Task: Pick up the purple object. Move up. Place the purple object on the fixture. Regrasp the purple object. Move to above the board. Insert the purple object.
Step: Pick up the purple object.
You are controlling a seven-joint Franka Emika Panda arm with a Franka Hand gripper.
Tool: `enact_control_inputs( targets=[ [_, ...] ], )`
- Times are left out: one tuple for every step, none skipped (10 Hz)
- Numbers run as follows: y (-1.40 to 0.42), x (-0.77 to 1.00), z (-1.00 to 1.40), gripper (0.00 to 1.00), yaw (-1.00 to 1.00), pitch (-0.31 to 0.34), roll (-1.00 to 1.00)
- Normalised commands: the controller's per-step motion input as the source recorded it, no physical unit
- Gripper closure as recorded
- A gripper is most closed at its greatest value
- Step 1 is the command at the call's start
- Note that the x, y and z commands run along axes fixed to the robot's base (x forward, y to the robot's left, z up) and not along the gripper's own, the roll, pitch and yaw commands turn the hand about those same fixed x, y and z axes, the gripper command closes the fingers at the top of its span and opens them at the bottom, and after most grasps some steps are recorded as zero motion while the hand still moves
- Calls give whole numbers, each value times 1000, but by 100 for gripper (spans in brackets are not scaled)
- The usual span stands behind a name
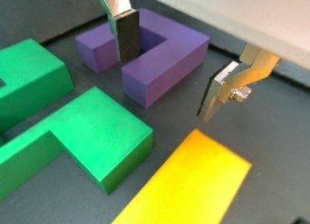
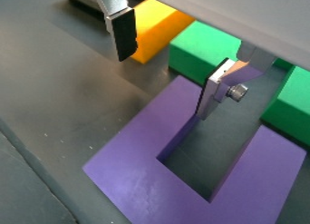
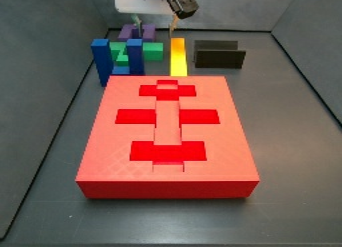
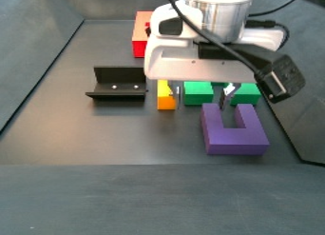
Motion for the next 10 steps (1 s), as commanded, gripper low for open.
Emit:
enact_control_inputs(
  targets=[
    [0,-311,-29,0,0,-30,0],
    [-23,-203,-69,0,0,-43,-20],
    [-54,0,-271,0,0,-59,0],
    [0,0,-329,0,0,-37,0],
    [0,0,-260,0,0,-33,0],
    [0,0,-197,0,0,-14,0],
    [126,-9,-11,0,0,0,-24],
    [189,-57,11,0,0,0,-106],
    [134,-40,0,0,0,0,-80],
    [0,0,-29,0,0,0,0]
  ],
)
